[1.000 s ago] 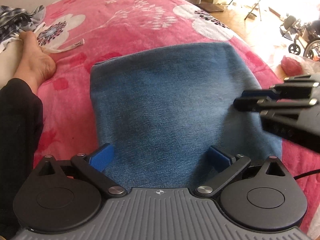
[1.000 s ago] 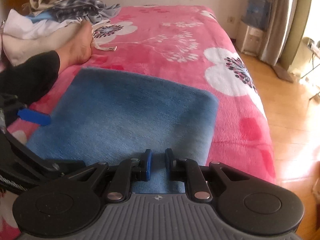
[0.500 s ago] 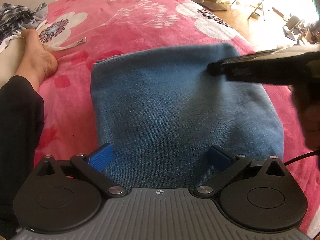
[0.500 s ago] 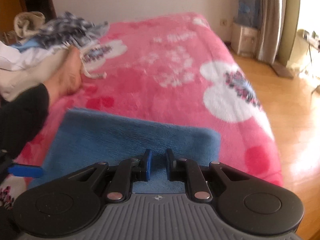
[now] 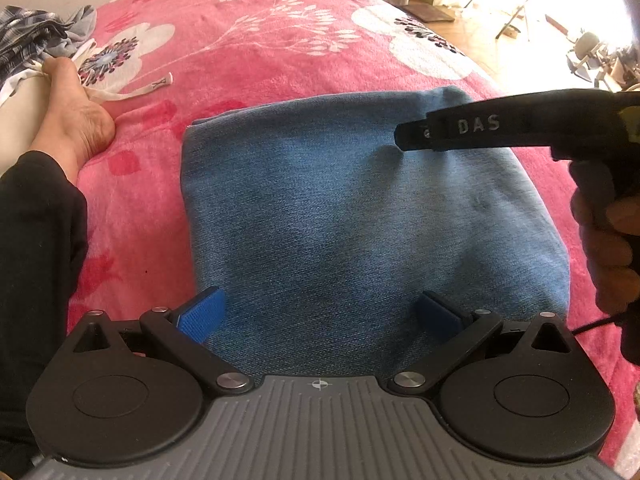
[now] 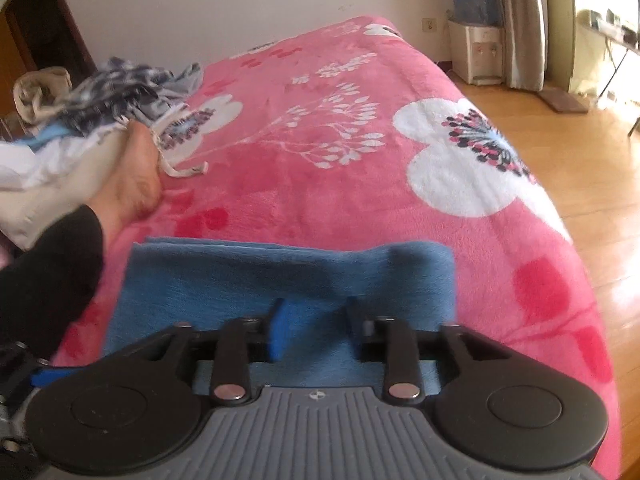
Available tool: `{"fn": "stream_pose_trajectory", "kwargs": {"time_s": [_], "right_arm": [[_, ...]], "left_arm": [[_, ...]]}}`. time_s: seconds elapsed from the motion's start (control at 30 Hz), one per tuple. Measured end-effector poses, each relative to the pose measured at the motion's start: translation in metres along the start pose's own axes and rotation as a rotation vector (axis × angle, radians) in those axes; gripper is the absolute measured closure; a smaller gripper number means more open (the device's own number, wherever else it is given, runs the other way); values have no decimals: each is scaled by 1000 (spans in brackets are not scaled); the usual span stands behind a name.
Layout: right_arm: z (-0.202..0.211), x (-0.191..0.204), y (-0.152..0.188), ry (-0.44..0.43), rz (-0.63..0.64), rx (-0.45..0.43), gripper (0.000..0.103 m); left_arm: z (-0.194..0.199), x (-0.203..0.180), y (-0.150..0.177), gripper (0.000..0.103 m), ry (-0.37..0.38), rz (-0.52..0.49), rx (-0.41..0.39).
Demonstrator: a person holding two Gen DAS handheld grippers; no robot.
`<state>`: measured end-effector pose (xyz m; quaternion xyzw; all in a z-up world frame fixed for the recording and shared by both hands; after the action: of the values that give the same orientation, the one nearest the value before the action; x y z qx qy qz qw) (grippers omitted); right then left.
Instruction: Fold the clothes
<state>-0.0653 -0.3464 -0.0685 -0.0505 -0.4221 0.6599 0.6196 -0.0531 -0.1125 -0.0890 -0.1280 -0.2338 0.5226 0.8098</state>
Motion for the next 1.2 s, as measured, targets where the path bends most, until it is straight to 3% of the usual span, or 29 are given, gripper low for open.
{"fn": "stream_pose_trajectory", "kwargs": {"time_s": [0.37,0.43,0.47,0.53,0.93,1.2], "right_arm": [[42,-13,19,-26,-173,-74,59],[52,-14,24,-35,-192,-92,50],[57,-14,27,-44,-191,-102,39],[68,-11,33,-52,-176,-126,28],[114,1,55,1,-121,-222,9],[133,3,58,80,-34,-243,9]], "left_arm": [[0,-1,1,0,-8,6,1],[0,-1,1,0,-9,9,1],[0,-1,1,0,-9,10,1],[0,0,1,0,-10,13,2],[1,0,3,0,-10,31,5],[1,1,4,0,-8,38,1]]}}
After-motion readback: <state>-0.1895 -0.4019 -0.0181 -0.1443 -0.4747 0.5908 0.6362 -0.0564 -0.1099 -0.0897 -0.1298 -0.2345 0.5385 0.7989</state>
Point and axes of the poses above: each gripper's, at about its wrist camera, not at the fingertips, and z roughly against the way its jaws point, x to its left, y to its underside, the point moved 2 cm from there along -z, roughly the way its jaws point, and after that the axes turned 15 degrees about -y, right-handed, at the moved point
